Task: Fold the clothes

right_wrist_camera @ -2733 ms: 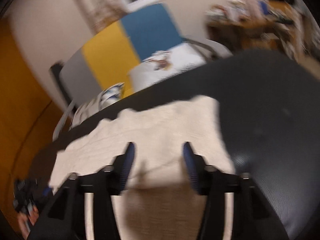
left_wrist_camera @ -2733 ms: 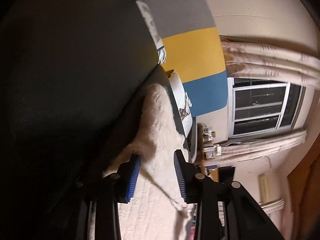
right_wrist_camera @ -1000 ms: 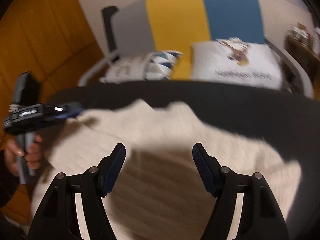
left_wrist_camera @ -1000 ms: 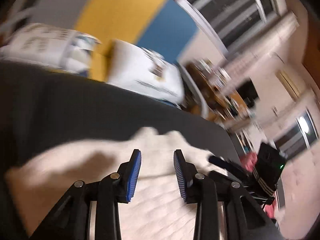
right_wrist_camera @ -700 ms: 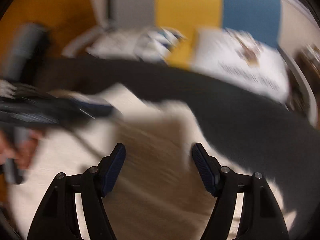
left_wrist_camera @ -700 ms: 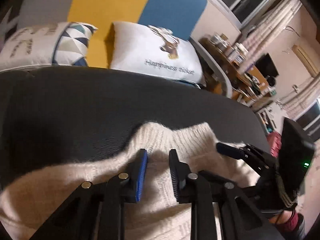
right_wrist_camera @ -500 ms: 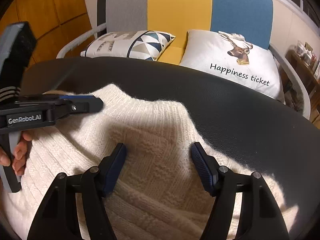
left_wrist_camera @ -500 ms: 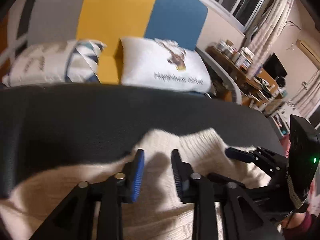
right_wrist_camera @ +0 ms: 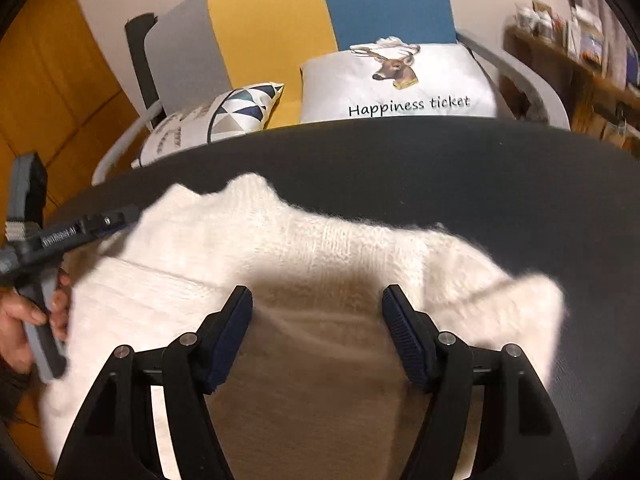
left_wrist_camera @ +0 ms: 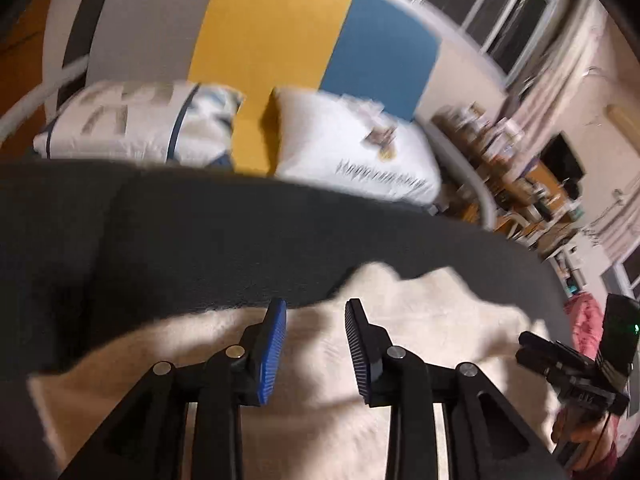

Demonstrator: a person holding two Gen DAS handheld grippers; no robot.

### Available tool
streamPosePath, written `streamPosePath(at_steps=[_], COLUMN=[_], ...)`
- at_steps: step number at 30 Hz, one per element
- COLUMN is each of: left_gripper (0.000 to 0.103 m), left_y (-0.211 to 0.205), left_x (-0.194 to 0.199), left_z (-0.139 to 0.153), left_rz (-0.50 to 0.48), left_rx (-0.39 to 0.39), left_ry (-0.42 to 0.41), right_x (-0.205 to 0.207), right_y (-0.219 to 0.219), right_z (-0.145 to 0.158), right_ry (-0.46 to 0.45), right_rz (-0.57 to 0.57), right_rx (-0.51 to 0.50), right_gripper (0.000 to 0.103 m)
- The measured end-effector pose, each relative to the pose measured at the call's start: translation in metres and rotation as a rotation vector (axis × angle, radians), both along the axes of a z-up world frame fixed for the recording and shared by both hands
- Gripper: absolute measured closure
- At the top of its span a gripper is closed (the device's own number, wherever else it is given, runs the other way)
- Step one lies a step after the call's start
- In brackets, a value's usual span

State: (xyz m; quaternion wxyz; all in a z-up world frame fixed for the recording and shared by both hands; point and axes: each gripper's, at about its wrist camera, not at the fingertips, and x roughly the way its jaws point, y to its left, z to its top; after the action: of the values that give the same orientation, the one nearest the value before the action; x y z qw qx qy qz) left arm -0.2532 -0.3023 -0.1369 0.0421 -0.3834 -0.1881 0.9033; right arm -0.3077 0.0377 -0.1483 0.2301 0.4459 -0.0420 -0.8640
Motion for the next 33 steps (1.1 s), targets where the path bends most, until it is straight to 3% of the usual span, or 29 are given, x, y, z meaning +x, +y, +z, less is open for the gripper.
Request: streamPosePath(at_steps=[3,5,8,9,11,15,19,21,25,29,33], left_gripper=[0.072,0.072,0.072,0.072,0.071,0.071,0.072,0.071,0.070,0.070,0.070], left_y=[-0.002,-0.005,-0.013,-0.018,-0.030,-0.022,-0.028,-0.024,-0.004,0.015,0.032], left_x=[0.039,0.060,0.072,0.071,0.072,0.077,0.074,0.083,0.133,0.190,0.230], left_z=[0.015,0.012,-0.010,-0.022,-0.027,-0.026,-0.024,-0.009,0.014,0.000,-0.023], left_rz=[-0.001,0.018,0.060,0.058,0.076,0.055,0.054,0.070,0.022,0.023,0.047], left_rx=[-0.045,-0.079,-0.111,-0.095,-0.024,-0.097,-0.059,-0.074,-0.089,-0.055,-0.093], left_ry=[0.078,0.079,0.006,-0.035,-0.035,-0.044,-0.069,-0.072,-0.019,-0.067,-0.086], right_x=[0.026,0.040,0.056,0.064,0.070,0.082,0.083,0.083,0.117,0.162,0.204], right_y=[0.020,0.025,0.026,0.029,0.031,0.028,0.034,0.039,0.045,0.029,0.011], right_z=[0.020,0.016,-0.016,-0.022,-0.026,-0.024,-0.023,-0.020,0.010,0.011,-0.014], right_ry=[0.031,0.028,-0.040,0.007,0.031,0.037,0.017,-0.015,0.021,0.029,0.053], right_rz=[0.030,0.050,0.038,0.025,-0.016,-0.018,-0.028,-0.053,-0.079,-0.015,0.019], right_rx=[-0.039,0.033,0.176,0.169,0.143,0.163,0.120,0.092,0.046,0.070,0.186], right_gripper=[0.033,0.033,0.033,0.033,0.033,0.033,0.033,0.033,0.032,0.032,0.031])
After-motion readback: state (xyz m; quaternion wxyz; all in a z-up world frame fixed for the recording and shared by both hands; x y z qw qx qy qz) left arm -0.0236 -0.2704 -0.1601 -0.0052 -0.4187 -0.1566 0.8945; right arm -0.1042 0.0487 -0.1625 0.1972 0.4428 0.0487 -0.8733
